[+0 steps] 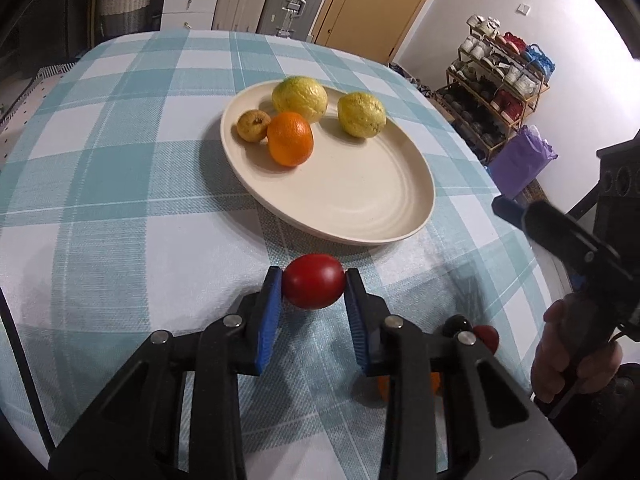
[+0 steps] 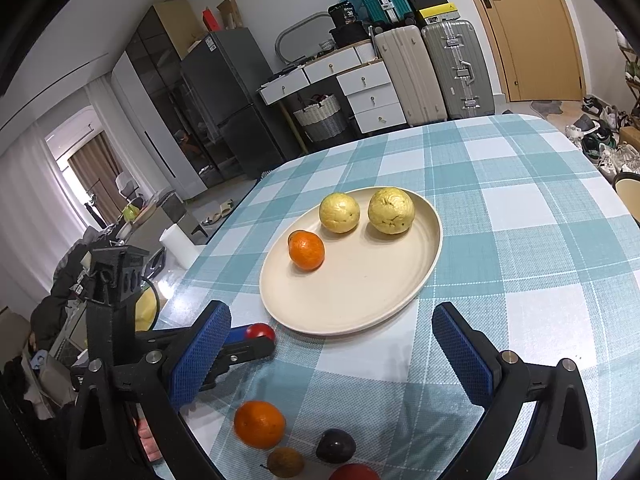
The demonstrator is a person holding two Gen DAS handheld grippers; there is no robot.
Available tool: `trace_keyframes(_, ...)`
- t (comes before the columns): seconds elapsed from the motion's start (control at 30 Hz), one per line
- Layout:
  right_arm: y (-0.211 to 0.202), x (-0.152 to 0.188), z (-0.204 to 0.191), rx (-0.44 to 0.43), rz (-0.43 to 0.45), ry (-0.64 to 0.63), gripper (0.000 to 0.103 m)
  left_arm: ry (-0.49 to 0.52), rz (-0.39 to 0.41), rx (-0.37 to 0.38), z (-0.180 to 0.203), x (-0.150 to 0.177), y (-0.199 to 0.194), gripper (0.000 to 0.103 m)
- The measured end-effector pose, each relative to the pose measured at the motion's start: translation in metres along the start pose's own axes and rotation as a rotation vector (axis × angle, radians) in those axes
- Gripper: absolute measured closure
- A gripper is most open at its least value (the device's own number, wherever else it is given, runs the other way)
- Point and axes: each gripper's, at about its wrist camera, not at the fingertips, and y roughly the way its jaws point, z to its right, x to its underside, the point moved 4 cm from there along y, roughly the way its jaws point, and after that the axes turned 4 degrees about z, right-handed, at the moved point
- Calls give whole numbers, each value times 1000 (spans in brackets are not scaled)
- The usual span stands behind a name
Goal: Organize fruits
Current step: 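Grasp the red tomato on the tablecloth with the left tool, then grasp a second orange with the right tool while the left tool holds the tomato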
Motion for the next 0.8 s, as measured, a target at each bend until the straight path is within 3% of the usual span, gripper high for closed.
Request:
trace_keyframes(0.3,4,10,-11,-33,-41,-19,0,-7,59,2,0,-7,-34,75)
trace_keyframes(0.8,2,54,-44,-109,-128,-99,0,-12,98,-15,2,-6,-70,75)
